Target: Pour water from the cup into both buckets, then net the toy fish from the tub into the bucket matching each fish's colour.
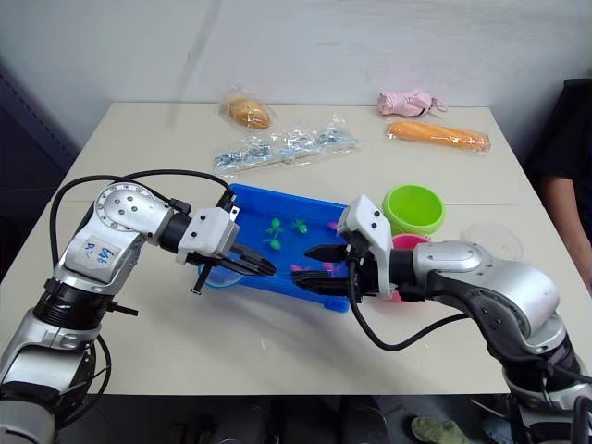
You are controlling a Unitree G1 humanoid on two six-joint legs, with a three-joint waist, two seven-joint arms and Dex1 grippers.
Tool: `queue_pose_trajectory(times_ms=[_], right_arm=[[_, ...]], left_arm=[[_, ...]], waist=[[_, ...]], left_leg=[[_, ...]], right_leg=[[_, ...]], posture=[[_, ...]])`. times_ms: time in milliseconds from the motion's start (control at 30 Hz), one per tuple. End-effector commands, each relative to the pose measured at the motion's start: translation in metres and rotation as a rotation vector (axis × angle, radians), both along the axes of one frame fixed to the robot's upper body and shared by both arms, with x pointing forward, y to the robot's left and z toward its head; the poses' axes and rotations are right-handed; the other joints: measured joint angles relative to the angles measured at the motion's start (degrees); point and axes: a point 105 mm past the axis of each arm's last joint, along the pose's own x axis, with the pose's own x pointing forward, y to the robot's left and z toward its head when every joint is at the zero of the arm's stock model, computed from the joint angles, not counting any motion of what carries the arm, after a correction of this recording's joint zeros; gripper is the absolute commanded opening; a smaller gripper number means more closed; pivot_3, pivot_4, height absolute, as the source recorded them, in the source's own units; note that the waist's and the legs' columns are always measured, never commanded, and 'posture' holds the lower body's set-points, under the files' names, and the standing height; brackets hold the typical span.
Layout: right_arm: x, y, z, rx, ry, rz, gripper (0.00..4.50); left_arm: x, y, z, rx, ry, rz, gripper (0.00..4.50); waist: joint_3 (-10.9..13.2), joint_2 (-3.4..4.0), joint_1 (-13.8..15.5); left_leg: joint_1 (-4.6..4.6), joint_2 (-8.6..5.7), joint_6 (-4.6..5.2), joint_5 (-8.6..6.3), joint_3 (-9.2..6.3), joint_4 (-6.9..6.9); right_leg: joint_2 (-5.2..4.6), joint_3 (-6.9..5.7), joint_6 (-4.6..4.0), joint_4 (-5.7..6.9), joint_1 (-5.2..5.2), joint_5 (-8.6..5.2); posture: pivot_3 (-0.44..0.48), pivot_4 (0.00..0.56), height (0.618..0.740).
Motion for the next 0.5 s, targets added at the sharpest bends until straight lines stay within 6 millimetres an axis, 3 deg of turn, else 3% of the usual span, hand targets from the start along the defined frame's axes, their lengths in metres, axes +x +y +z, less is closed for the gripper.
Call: queue_pose_trajectory(times_ms=[33,500], right_arm=[[-0.0071,0.0018,0.0068,0.013,-0.029,0.027,2.39],[-0.0094,0.0110,0.0005,0.011,0.023,0.052,2.39]], left_arm=[[-0.0012,-0.0016,0.0033,0.001,-0.034,-0.003,0.00],[-0.0015,-0.0099,0.0014,-0.014,-0.035,-0.022,0.00]], waist=[[0.0,0.00,0.0],[0.0,0.00,0.0]], left_leg=[[0.00,0.00,0.00,0.00,0.00,0.00],[0.00,0.00,0.00,0.00,0.00,0.01]], right_leg=[[0.00,0.00,0.00,0.00,0.00,0.00],[0.00,0.00,0.00,0.02,0.00,0.00]], posture=[[0.000,0.150,0.740],[0.000,0.150,0.740]])
